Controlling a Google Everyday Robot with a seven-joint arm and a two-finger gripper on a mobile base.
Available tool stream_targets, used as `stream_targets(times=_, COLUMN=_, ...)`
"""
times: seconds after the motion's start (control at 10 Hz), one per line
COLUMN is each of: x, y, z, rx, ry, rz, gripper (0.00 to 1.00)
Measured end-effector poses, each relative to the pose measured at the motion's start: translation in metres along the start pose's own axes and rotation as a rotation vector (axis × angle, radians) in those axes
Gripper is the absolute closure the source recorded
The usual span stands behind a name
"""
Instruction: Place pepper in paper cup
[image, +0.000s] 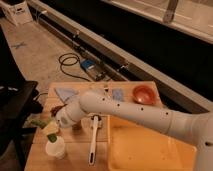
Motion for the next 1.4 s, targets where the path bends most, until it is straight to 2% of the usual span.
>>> stream_targets(times=0.1, x=-0.004, y=-0.002, z=0.003, rx=0.0, ry=0.016, rz=-0.007, gripper=1.0)
stream_targets(times=0.3, x=-0.013, y=0.0, z=0.004, rx=0.005, ry=0.096, rz=-0.031, gripper=1.0)
stream_targets(times=0.5, x=-0.02, y=0.001, z=0.007, rx=0.014, ry=0.156, rz=-0.068, gripper=1.0)
stream_targets(times=0.8, x=-0.031, y=0.006, z=0.009, rx=0.014, ry=0.194, rz=-0.078, gripper=1.0)
stream_targets(times=1.2, x=-0.039, y=0.011, z=0.013, rx=0.011, ry=0.208, rz=-0.083, gripper=1.0)
stream_targets(times=1.3, x=-0.041, y=0.012, z=0.014, rx=0.007, ry=0.22, rz=-0.087, gripper=0.98)
stream_targets(times=1.4, x=-0.045, y=0.015, z=0.016, rx=0.005, ry=0.239, rz=-0.089, gripper=0.9)
